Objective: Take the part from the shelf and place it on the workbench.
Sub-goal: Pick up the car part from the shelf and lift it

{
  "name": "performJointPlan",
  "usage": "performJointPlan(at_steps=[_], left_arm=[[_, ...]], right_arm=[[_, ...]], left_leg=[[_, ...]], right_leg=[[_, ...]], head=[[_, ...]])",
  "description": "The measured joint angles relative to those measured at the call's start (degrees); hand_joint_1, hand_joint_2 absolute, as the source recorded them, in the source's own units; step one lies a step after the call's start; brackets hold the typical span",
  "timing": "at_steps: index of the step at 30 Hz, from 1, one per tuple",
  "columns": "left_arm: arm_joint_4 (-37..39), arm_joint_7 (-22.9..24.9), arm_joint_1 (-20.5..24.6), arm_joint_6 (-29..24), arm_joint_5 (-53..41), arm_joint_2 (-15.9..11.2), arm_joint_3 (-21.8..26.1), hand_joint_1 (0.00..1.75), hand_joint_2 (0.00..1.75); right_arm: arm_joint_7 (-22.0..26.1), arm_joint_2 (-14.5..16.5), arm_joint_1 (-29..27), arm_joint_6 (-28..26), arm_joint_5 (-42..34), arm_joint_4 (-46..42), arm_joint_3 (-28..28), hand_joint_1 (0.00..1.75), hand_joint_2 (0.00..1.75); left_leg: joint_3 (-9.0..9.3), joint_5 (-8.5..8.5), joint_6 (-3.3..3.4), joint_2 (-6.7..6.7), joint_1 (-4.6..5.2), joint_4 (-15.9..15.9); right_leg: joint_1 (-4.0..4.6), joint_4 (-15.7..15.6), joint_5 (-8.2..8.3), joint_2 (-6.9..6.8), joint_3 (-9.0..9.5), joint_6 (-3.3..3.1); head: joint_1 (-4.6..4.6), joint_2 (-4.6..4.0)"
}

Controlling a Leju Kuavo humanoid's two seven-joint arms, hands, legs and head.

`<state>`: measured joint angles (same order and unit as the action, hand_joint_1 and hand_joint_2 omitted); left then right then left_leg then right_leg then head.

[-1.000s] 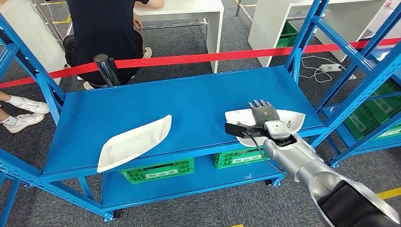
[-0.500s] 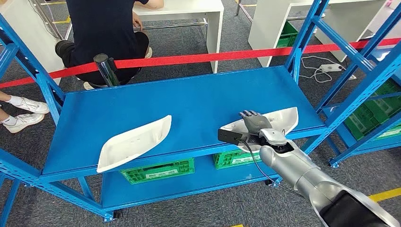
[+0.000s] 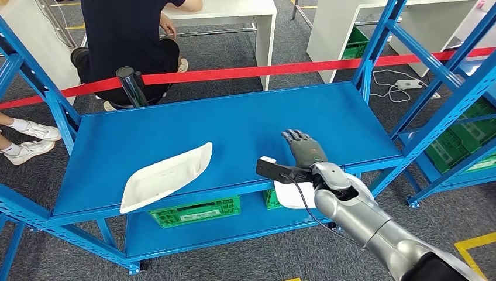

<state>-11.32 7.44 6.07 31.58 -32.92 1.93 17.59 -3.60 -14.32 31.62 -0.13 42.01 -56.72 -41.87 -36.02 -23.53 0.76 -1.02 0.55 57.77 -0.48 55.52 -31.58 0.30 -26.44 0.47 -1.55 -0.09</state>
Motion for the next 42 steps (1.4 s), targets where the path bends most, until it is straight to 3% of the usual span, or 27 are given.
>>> performJointPlan(at_steps=[21, 42], left_arm=[[0.0, -0.01, 0.04, 0.0, -0.82, 0.13, 0.39, 0.0, 0.0], [0.0, -0.01, 0.08, 0.0, -1.0, 0.21, 0.77, 0.0, 0.0]], right_arm=[[0.01, -0.63, -1.53, -2.1, 1.02, -0.22, 2.08, 0.0, 1.75], [0.33, -0.28, 0.89, -1.13, 0.79, 0.16, 1.96, 0.0, 1.75]], left_leg=[[0.02, 0.0, 0.0, 0.02, 0.01, 0.0], [0.04, 0.0, 0.0, 0.0, 0.01, 0.0]], right_leg=[[0.0, 0.04, 0.0, 0.0, 0.02, 0.0], [0.01, 0.05, 0.0, -0.01, 0.03, 0.0]], head=[[0.0, 0.0], [0.0, 0.0]])
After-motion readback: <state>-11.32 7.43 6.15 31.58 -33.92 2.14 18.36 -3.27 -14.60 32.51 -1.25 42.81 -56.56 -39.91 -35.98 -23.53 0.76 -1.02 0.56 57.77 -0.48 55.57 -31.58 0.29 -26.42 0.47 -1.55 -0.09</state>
